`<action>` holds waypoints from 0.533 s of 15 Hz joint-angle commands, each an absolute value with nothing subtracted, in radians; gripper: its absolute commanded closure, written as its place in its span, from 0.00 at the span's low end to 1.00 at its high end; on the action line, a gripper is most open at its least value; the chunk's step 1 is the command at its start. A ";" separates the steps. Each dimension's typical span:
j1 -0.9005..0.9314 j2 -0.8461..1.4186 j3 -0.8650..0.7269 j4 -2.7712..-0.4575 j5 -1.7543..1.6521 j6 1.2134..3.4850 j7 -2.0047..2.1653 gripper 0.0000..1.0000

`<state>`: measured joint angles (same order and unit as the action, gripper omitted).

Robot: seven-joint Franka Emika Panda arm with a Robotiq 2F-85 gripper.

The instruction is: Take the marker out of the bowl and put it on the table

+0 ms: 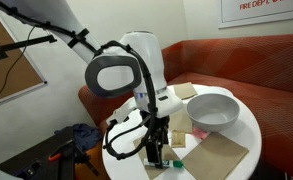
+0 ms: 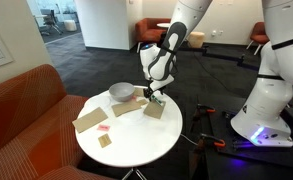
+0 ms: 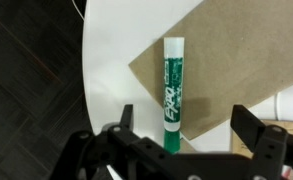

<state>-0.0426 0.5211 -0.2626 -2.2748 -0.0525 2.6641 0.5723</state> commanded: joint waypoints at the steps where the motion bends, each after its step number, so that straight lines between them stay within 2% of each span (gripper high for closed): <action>1: -0.019 0.462 -0.286 -2.311 -0.045 2.670 0.546 0.00; 8: -0.032 0.298 -0.271 -2.370 -0.045 2.640 0.514 0.00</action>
<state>-0.0362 0.4136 -0.2638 -2.3039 -0.0527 2.6634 0.5675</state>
